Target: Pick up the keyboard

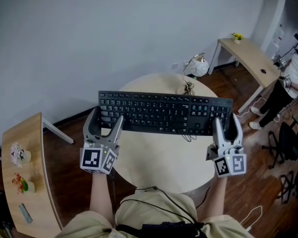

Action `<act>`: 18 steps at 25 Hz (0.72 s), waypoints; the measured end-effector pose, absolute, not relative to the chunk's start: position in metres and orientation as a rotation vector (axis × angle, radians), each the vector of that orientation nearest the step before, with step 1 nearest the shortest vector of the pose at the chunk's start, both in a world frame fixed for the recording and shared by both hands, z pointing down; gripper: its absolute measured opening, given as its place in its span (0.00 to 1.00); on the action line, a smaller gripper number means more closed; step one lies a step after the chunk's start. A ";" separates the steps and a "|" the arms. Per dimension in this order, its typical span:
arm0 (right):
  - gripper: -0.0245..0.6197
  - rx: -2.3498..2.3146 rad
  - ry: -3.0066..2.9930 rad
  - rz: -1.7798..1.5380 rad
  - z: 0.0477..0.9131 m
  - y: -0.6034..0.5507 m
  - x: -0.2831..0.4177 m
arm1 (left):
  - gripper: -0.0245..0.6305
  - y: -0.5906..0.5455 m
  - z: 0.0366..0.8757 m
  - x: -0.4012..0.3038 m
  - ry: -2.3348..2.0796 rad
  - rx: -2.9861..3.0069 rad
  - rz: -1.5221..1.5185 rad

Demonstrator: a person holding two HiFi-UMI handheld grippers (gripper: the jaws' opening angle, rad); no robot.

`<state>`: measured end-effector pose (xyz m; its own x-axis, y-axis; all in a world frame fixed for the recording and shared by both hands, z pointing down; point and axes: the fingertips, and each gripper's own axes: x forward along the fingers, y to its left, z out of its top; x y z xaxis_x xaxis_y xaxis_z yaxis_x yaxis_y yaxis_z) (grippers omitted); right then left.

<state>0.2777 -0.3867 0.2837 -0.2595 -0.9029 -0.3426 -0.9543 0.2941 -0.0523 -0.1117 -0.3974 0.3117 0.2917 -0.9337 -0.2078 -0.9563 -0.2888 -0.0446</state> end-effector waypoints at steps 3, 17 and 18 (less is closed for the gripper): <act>0.48 -1.703 2.263 0.228 0.288 -0.386 0.278 | 0.60 -0.400 0.313 -0.110 1.761 -2.401 0.197; 0.49 -1.744 2.281 0.194 0.300 -0.389 0.279 | 0.60 -0.407 0.317 -0.107 1.757 -2.445 0.139; 0.49 -1.748 2.281 0.189 0.302 -0.389 0.280 | 0.60 -0.409 0.319 -0.106 1.755 -2.448 0.132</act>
